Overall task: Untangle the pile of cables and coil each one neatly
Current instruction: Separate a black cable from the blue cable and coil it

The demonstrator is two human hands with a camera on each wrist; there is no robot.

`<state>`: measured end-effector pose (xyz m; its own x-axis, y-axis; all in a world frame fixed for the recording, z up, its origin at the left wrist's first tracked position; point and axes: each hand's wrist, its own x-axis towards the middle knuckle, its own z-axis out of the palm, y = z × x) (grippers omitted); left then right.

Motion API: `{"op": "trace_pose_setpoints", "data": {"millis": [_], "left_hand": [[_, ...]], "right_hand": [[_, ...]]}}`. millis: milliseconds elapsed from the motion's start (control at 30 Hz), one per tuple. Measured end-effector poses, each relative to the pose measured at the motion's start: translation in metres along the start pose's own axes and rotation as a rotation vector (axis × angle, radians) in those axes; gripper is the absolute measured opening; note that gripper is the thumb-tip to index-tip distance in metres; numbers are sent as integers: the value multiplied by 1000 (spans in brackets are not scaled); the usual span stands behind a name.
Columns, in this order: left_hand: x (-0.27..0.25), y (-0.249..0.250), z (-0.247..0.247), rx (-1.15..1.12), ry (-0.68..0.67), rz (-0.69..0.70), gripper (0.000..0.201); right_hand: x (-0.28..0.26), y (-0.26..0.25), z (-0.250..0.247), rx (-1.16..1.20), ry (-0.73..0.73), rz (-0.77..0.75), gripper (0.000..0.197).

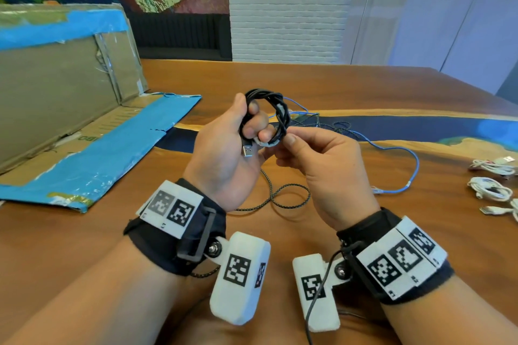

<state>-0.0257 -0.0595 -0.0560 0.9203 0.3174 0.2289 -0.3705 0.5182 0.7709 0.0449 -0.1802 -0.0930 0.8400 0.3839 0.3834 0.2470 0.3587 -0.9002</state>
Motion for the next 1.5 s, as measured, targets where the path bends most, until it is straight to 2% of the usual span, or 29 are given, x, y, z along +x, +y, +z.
{"op": "trace_pose_setpoints", "data": {"millis": [133, 333, 400, 500, 667, 733, 800, 900, 1067, 1200, 1367, 1433, 1500], "left_hand": [[2, -4, 0, 53, 39, 42, 37], [5, -12, 0, 252, 123, 119, 38], [5, -13, 0, 311, 112, 126, 36], [3, -17, 1, 372, 61, 118, 34], [-1, -18, 3, 375, 1, 93, 17], [-1, -19, 2, 440, 14, 98, 19], [-2, -19, 2, 482, 32, 96, 16], [0, -17, -2, 569, 60, 81, 26], [4, -12, -8, 725, 19, 126, 19], [7, -9, -15, 815, 7, 174, 18], [7, -7, -14, 884, 20, 205, 17], [7, -10, -14, 908, 17, 213, 17], [7, -13, -15, 935, 13, 208, 17]], "right_hand": [[0, 4, 2, 160, -7, 117, 17], [-2, 0, 3, 355, -141, 307, 27], [-3, -1, 2, 368, -155, 343, 37], [-1, 1, 0, 368, -117, 369, 30], [1, 2, 1, 437, -13, 362, 15], [1, 1, 1, 419, 6, 346, 11], [0, -1, -1, 388, 16, 328, 11], [-1, -5, -1, 365, 15, 311, 12], [5, -3, -8, 352, 32, 296, 19], [5, -7, -10, 385, -94, 263, 30], [4, -13, -15, 397, -305, 227, 33], [4, -15, -14, 366, -318, 214, 38], [3, -13, -11, 307, -260, 169, 42]]}}
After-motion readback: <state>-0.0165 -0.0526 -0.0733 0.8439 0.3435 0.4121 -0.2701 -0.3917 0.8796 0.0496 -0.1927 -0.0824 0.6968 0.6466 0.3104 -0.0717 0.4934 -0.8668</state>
